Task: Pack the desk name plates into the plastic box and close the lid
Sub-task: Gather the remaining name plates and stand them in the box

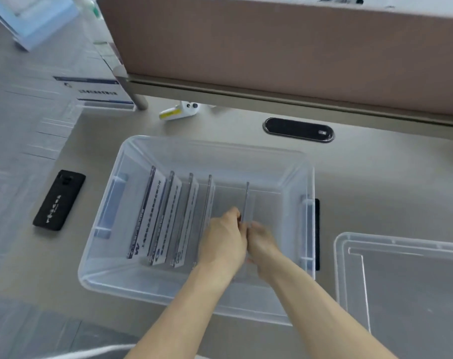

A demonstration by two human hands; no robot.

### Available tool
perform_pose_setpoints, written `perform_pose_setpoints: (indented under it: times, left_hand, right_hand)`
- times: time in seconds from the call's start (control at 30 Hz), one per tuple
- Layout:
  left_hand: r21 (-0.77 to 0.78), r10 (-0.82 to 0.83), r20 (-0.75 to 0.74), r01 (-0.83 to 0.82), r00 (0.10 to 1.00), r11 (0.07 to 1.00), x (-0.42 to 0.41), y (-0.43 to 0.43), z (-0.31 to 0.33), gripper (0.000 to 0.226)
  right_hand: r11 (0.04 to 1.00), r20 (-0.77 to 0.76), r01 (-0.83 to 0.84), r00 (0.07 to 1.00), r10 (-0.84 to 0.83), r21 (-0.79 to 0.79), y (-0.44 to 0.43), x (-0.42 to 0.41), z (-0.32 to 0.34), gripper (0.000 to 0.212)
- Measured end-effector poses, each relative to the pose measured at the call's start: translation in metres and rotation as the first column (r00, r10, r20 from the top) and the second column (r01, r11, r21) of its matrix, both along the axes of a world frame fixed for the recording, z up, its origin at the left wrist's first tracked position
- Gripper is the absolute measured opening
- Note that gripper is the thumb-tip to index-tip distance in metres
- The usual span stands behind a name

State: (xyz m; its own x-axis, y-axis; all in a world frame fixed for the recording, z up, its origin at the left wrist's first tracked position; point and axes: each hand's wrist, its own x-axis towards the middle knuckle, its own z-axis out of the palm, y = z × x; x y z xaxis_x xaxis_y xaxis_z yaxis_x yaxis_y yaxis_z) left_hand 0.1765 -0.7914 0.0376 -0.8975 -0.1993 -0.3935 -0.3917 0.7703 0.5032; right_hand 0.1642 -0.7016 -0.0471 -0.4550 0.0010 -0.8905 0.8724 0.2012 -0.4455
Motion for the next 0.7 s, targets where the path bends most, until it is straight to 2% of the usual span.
perform_pose_setpoints:
  times: [0.1,0.2,0.33,0.53,0.6,0.7]
  left_hand:
    - [-0.030,0.001,-0.004,-0.001,1.000,1.000,-0.001,-0.007,0.001,0.020]
    - [-0.046,0.007,-0.011,-0.007,1.000,0.999,-0.002,-0.014,0.000,0.021]
    - [-0.043,-0.001,-0.012,0.001,1.000,0.999,-0.004,-0.021,-0.002,0.018]
    - [-0.042,0.015,-0.009,-0.015,1.000,0.999,-0.003,-0.028,-0.001,0.018]
    - [-0.043,0.013,-0.006,-0.014,1.000,0.999,-0.004,-0.028,-0.002,0.018]
    - [-0.036,0.000,0.009,0.000,1.000,0.999,-0.004,-0.028,0.001,0.021]
  right_hand:
    - [0.998,0.034,-0.015,0.999,0.017,-0.062,-0.005,-0.001,0.001,0.035]
    - [0.998,0.015,-0.048,0.999,0.049,-0.050,-0.012,-0.003,0.024,0.055]
    - [0.994,-0.006,-0.056,0.998,0.056,-0.090,-0.018,-0.004,0.031,0.042]
    - [0.989,-0.037,-0.029,0.999,0.024,-0.142,-0.024,0.001,0.002,0.074]
    - [0.991,-0.040,-0.014,0.999,0.008,-0.134,-0.025,0.002,-0.012,0.074]
    - [0.994,-0.038,-0.044,0.998,0.041,-0.097,-0.028,-0.001,0.030,0.072]
